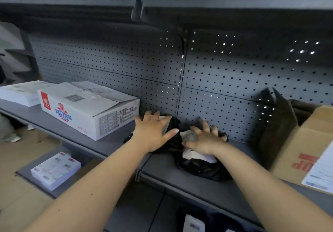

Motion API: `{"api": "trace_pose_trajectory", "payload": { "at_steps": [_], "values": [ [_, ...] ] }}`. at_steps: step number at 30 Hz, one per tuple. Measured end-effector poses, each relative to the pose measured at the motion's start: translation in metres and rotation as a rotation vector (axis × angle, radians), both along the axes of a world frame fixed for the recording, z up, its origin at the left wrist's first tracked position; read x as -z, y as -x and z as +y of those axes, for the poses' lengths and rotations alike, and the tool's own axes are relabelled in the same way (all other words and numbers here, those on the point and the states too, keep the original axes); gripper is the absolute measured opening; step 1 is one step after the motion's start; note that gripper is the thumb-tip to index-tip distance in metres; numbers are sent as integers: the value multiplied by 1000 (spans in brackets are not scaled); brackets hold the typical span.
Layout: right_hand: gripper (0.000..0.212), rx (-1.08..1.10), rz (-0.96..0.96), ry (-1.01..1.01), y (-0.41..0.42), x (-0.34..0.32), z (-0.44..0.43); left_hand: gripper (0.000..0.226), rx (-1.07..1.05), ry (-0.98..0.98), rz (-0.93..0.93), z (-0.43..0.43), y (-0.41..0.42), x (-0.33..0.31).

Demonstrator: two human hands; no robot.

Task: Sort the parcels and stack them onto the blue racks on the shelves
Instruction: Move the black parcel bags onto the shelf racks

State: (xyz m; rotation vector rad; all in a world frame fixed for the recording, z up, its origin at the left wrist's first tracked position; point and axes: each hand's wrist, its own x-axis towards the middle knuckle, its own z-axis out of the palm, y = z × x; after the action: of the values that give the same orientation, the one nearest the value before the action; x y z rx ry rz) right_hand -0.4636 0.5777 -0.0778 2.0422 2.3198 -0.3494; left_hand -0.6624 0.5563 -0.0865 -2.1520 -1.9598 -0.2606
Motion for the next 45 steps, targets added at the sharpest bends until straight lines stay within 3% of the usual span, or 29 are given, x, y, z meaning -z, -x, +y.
{"api": "trace_pose_trajectory", "payload": {
  "at_steps": [6, 13, 18, 24, 30, 34, 41, 45],
  "values": [
    [88, -22, -22, 61, 2, 10, 14, 69, 60, 190, -32, 29, 4, 12],
    [88, -18, -77, 8, 6, 11, 10, 64, 88, 230, -45, 29, 6, 23],
    [88, 137, -194, -79, 12, 11, -13, 66, 128, 228, -22, 28, 9, 26],
    [94, 246, -63, 10, 12, 22, -26, 59, 231, 205, -6, 27, 14, 27],
    [91, 366, -60, -124, 22, 15, -49, 59, 263, 215, 2, 22, 18, 25],
    [97, 400, -16, 21, 25, 14, -70, 57, 313, 237, 4, 18, 23, 23],
    [77, 512, 4, -179, 45, 19, -89, 56, 427, 199, -24, -1, 36, 24],
    [78, 543, 18, -168, 50, 18, -101, 58, 493, 208, -35, -5, 41, 24]
  ]
}}
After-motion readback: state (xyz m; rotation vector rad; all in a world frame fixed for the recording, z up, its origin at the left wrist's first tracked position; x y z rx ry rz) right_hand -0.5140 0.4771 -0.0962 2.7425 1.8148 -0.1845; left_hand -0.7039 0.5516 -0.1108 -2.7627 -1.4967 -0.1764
